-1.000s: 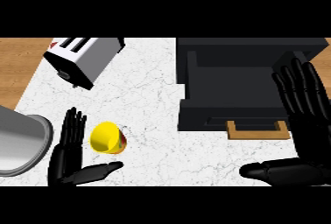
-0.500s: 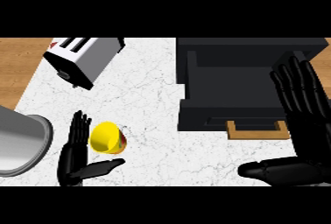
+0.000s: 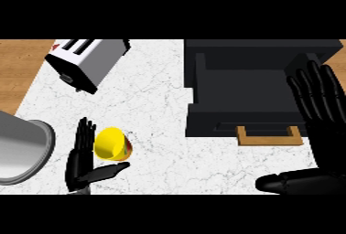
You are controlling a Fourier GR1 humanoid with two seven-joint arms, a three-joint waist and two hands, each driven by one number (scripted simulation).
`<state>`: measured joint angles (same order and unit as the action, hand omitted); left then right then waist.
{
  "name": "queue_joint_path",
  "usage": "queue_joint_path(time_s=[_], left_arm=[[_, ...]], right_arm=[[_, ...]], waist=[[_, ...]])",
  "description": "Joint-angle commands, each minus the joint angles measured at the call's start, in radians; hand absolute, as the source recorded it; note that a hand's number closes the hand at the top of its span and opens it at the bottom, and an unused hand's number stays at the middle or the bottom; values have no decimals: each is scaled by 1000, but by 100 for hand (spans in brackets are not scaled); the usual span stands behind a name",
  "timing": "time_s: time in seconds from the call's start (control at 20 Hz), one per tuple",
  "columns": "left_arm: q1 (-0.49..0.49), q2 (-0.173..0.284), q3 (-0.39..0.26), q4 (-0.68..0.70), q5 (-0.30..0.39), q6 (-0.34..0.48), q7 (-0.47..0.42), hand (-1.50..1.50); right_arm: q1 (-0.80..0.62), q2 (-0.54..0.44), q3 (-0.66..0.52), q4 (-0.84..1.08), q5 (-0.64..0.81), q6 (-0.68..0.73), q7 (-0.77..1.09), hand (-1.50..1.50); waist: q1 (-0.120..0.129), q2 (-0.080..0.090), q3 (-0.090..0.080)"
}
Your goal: Pick up the cup, place it into the drawer and close the drawer
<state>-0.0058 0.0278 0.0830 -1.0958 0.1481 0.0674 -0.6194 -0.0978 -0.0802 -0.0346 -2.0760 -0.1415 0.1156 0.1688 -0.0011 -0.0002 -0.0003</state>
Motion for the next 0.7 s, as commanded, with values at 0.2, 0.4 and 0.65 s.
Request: queue_joint_path(time_s=[0.2, 0.4, 0.65], left_arm=[[-49, 30, 34, 143, 7, -39, -55, -150], [-104, 36, 61, 302, 0, -64, -181, -150], [-161, 39, 73, 347, 25, -99, -194, -150]], right_arm=[[56, 18, 13, -10, 24, 13, -48, -150], [35, -4, -14, -62, -21, 14, 25, -150], [39, 13, 11, -37, 15, 13, -23, -150]], waist=[[0, 0, 0], [-2, 0, 0], [-2, 0, 0]])
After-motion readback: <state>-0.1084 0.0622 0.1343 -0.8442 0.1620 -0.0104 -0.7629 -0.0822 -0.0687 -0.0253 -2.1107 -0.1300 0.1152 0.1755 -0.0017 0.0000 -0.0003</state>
